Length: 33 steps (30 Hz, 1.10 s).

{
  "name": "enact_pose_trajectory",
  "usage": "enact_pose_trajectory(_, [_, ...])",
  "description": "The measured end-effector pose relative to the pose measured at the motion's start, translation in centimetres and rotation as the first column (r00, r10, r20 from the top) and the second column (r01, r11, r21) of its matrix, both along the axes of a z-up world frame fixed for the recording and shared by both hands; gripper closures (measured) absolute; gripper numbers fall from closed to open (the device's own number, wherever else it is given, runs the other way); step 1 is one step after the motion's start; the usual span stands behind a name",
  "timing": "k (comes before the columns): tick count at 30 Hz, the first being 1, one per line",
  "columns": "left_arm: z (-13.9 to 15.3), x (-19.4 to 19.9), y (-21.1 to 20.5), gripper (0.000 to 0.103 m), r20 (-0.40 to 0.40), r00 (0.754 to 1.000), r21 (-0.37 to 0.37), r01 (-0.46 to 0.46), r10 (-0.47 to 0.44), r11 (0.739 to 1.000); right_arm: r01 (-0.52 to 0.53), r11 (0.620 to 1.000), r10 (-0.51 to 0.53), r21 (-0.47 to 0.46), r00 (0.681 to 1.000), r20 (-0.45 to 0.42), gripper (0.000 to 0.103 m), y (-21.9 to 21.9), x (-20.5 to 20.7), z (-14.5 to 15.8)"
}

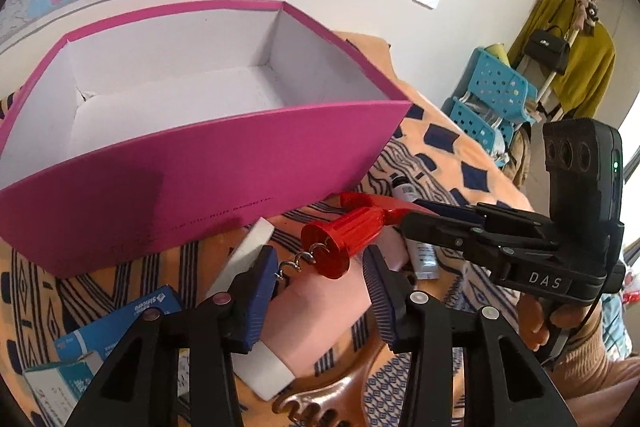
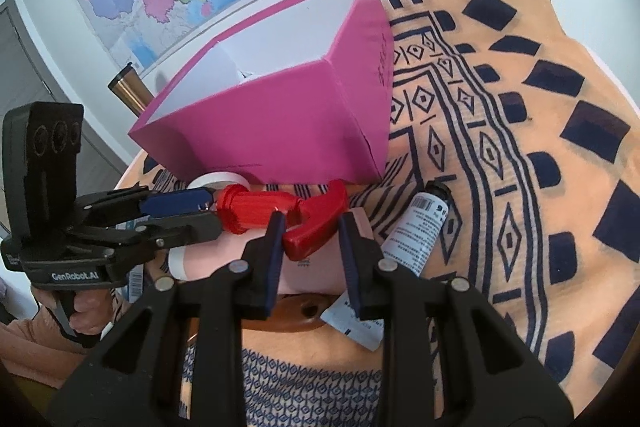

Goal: Organize rigid objects

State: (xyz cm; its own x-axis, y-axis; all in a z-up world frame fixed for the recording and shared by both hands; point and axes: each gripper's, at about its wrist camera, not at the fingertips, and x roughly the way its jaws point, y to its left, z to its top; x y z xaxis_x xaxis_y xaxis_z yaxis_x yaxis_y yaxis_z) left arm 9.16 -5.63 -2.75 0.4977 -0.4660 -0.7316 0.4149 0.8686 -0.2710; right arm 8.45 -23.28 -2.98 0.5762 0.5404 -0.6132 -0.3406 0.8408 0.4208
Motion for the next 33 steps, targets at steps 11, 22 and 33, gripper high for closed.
enact_pose_trajectory(11, [3.6,-2.3,0.1,0.069,0.048,0.997,-0.096,0.056,-0.052,0.994,-0.008,1.000,0.008,-0.002,0.994,0.109,0.077,-0.1,-2.7,3.9])
enact_pose_trajectory(22, [1.3,-1.4,0.6,0.069,0.027,1.000,-0.003,-0.001,0.001,1.000,0.025,0.999,-0.022,-0.022,0.993,0.114,0.070,-0.3,-1.5,4.1])
enact_pose_trajectory(33, [0.3,-1.1,-3.6,0.062,0.020,0.994,0.046,0.109,-0.110,0.993,0.011,1.000,-0.011,-0.017,1.000,-0.027,0.057,-1.6,-0.5,0.0])
